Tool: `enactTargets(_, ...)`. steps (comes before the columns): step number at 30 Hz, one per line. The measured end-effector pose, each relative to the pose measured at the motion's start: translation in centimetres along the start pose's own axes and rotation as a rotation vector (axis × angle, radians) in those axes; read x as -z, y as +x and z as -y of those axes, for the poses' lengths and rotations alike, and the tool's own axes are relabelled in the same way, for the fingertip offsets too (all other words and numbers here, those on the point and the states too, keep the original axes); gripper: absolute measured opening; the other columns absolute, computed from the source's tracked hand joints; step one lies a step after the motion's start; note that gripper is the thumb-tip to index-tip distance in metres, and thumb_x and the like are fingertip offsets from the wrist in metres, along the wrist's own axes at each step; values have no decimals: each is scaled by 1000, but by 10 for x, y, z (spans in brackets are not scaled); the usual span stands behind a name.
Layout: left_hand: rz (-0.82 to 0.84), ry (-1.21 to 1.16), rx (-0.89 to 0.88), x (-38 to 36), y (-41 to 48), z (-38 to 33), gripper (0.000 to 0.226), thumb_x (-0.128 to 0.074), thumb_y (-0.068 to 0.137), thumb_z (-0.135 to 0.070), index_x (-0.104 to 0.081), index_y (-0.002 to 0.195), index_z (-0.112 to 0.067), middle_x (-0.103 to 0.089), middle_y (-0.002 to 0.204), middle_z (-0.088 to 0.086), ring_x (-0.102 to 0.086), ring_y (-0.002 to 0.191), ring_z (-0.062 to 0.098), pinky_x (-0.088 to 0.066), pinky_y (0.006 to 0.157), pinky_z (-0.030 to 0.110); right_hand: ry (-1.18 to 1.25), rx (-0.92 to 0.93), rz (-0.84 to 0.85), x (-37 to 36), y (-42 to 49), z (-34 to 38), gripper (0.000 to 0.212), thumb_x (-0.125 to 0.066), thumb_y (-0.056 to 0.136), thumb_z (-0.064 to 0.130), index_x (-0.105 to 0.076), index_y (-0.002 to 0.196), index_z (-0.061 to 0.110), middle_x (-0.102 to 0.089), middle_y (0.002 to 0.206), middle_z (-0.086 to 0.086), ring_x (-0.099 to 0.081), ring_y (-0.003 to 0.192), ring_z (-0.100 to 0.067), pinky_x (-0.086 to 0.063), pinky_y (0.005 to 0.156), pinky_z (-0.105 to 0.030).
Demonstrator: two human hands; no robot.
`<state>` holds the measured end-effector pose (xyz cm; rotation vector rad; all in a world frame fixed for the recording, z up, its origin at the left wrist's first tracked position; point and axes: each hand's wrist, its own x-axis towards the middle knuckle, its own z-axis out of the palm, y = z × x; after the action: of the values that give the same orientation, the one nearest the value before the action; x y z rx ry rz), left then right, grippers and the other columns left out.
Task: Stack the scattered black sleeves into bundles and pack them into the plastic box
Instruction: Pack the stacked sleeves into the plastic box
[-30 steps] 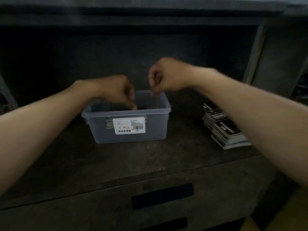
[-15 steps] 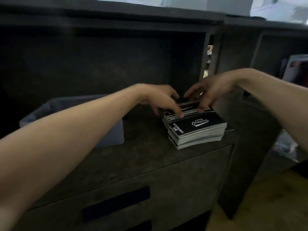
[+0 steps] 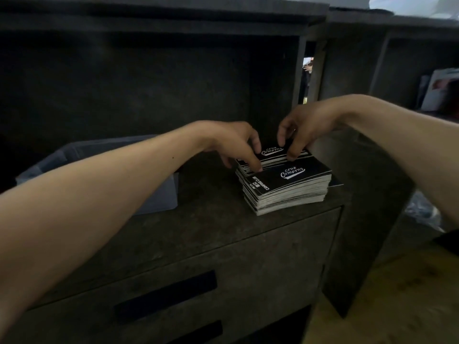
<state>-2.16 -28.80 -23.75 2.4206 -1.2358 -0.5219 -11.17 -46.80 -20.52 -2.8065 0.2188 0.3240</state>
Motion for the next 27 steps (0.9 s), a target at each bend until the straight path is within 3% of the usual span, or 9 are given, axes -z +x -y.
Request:
enactTargets(7,-14,32,-4,-6,9,0,20,-77,83,-19,-61,95,-20,-63,113,2,-65,102,19,-64,74,36,17,-28,17,-4,11,3,32,-75,80,6,-64,108,17,-66,112,-5,-66,92,-17,-53,56,-20)
enactTargets(13,25,43,-31,-3,9,7,28,-79,80,-13,-57,96,-22,-59,115,0,-64,102,20,-62,77,33,-26,-19,35,-4,14,-1,39,-83,73,17,-62,105,24,-64,112,2,-61,101,-18,-54,77,-30)
enactTargets(21,16,60,-43,-4,10,11,34,-82,76,-11,-56,97,-19,-58,117,2,-64,103,22,-63,79,40,-94,-21,49,-9,21,0,37,-81,74,9,-58,100,20,-62,105,-1,-61,91,-19,-50,65,-26)
enactTargets(27,-88,157,-114,-4,9,16,33,-85,72,-23,-56,88,-23,-61,102,-5,-63,92,15,-55,64,24,-130,20,-6,-10,24,0,35,-82,73,10,-56,93,21,-63,98,3,-59,89,-19,-46,67,-27)
